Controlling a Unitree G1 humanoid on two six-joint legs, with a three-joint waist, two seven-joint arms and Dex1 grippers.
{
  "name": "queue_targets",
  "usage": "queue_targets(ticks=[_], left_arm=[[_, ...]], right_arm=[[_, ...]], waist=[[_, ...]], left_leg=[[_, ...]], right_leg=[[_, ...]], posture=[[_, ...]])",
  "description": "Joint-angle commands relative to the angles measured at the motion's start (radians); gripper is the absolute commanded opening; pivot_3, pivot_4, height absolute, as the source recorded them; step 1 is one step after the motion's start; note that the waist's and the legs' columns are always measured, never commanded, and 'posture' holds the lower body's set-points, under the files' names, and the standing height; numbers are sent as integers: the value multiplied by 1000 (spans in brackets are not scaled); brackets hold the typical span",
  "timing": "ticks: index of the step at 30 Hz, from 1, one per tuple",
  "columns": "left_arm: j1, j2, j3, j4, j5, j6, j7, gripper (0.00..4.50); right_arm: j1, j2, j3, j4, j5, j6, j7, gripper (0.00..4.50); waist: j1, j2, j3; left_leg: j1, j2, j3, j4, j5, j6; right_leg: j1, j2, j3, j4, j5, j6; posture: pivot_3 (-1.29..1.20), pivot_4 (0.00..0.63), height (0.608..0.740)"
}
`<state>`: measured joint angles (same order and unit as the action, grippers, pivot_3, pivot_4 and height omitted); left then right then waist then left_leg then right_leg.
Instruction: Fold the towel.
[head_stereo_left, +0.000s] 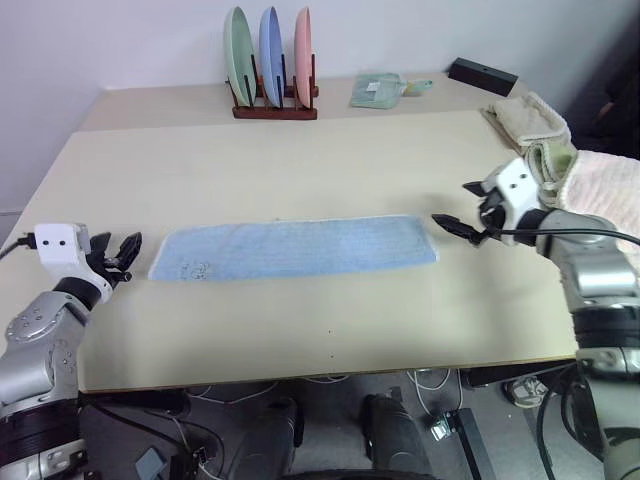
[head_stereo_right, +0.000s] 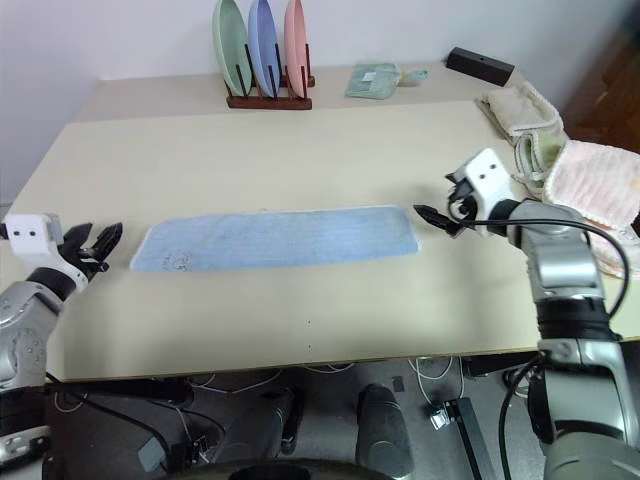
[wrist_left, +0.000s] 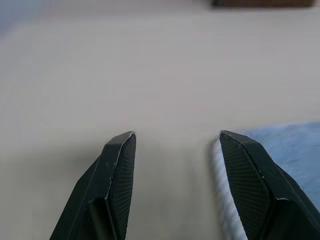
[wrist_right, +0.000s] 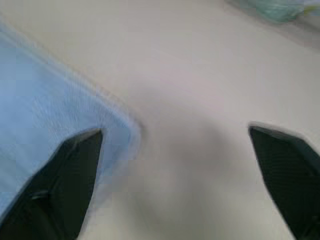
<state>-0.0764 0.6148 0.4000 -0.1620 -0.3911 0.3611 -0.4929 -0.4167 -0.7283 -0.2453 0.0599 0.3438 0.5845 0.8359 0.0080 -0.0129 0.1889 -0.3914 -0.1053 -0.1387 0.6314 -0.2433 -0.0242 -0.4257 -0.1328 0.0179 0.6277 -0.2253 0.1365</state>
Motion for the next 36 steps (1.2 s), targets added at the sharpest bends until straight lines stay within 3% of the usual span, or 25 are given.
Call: queue_targets(ticks=[1, 8, 16, 21, 24, 31, 36], left_arm=[[2, -19, -178, -207, -6, -12, -81, 2720], [-60, -143, -437, -284, -16, 32, -117, 2720], [-30, -150, -507, -341, -76, 88, -188, 2720], [-5, -129, -492, -342, -77, 104, -198, 2720], [10, -130, -482, -355, -81, 112, -188, 2720], [31, -138, -497, -366, -73, 109, -174, 2720], [20, -146, -511, -343, -60, 98, -177, 2720]], right_arm=[[137, 36, -146, -244, 213, 295, -64, 4479], [300, 227, -297, -483, 448, 609, -311, 4479], [149, 553, -380, -445, 486, 759, -721, 4479], [37, 677, -458, -354, 482, 761, -885, 4479], [-21, 714, -513, -294, 478, 726, -970, 3630], [-63, 710, -533, -284, 525, 694, -1040, 71], [-74, 575, -534, -311, 529, 678, -1025, 71]], waist=[[7, 0, 0], [-5, 2, -1], [-3, 2, -1], [-3, 2, -2], [-5, 2, -2], [-12, 3, -2], [-17, 5, -1]], left_leg=[[0, 0, 1, 1, 0, 0], [1, 1, 4, 1, 0, 1], [1, 2, 4, 1, 0, 1], [1, 2, 4, 1, 0, 1], [1, 2, 4, 1, 0, 1], [1, 2, 3, 0, 0, 1], [1, 2, 3, 0, 0, 1]], right_leg=[[0, 0, 1, -1, 0, 0], [0, 1, 2, 0, 0, 0], [-1, 2, 2, -1, 0, 0], [-1, 2, 2, -1, 0, 0], [0, 2, 2, -1, 0, 0], [-1, 3, 2, 0, 0, 0], [-1, 3, 2, -1, 0, 0]], posture=[[0, 150, 740], [0, 150, 740], [0, 150, 740], [0, 150, 740], [0, 150, 740], [0, 150, 740], [0, 150, 740]])
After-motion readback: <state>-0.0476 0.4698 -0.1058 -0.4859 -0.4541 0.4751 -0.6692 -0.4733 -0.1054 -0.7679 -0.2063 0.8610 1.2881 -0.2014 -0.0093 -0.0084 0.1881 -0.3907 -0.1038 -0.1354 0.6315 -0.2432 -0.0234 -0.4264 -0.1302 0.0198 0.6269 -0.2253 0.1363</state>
